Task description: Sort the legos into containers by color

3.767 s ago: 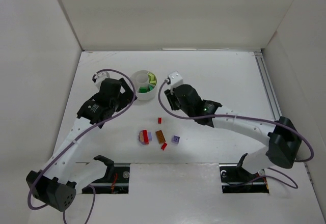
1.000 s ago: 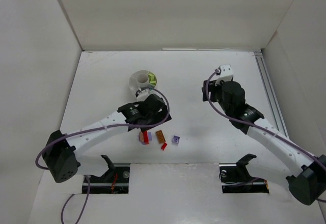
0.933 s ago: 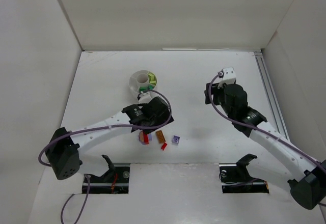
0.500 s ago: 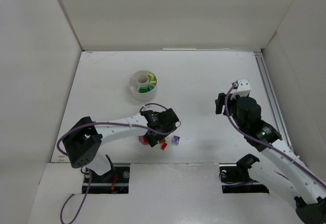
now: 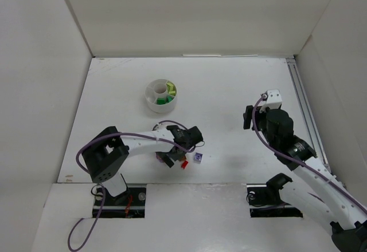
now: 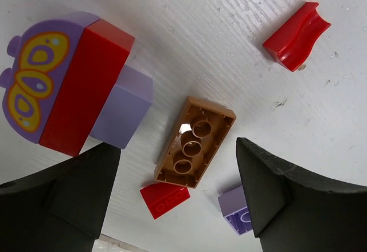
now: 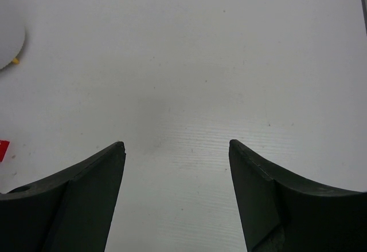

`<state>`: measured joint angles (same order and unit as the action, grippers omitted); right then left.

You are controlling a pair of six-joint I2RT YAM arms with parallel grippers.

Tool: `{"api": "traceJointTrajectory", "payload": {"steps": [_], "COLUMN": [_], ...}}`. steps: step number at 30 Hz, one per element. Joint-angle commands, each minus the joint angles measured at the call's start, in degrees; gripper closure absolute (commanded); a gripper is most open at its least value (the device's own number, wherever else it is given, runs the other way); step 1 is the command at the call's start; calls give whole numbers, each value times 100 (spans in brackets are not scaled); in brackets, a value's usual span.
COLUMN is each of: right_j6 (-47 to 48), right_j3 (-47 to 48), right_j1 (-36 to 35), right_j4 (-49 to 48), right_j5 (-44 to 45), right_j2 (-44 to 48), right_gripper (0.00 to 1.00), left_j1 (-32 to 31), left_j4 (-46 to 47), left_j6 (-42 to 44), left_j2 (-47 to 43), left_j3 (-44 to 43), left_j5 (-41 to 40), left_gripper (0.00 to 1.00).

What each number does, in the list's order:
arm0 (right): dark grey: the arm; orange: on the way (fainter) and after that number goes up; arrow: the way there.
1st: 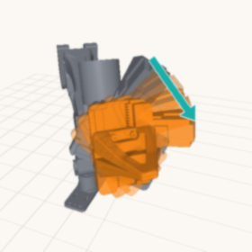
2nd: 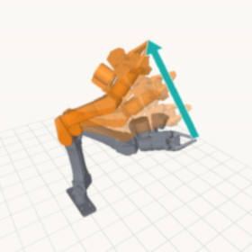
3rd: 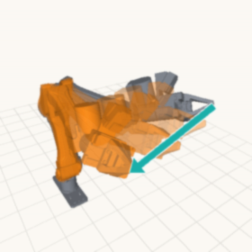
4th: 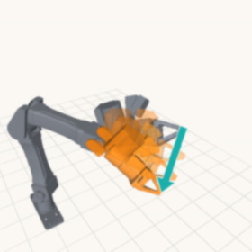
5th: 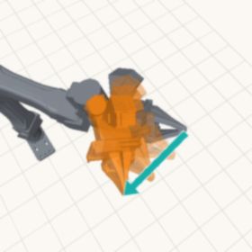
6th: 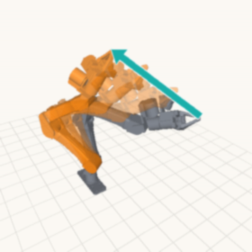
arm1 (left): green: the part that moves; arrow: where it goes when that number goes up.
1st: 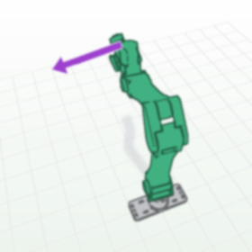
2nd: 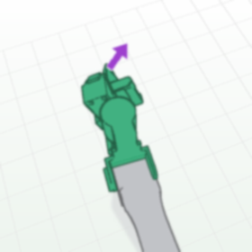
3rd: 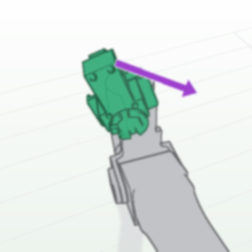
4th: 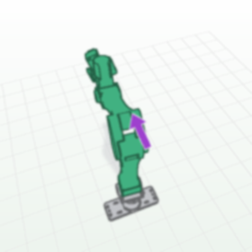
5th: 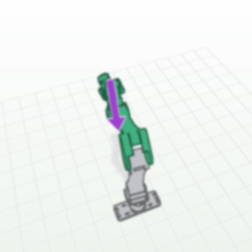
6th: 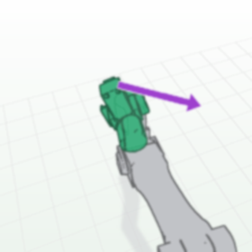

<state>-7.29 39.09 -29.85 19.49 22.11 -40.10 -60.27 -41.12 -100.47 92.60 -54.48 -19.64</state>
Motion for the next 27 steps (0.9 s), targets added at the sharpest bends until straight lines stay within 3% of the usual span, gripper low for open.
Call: {"api": "traceJointTrajectory", "payload": {"steps": [1, 13, 27], "right_j6": [79, 79, 26], "right_j3": [11, 11, 11], "right_j1": [58, 58, 58], "right_j4": [-156, -103, -50], "right_j5": [-22, 30, 145], "right_j2": [90, 195, 441], "right_gripper": [22, 22, 22], "left_j1": [-2, 200, 33], "left_j4": [-54, 69, -159], "left_j6": [-149, 281, 1047], "left_j2": [91, 443, 663], "left_j3": [-186, -362, -897], "left_j5": [-365, -313, -549], "left_gripper": [22, 38, 71]}}
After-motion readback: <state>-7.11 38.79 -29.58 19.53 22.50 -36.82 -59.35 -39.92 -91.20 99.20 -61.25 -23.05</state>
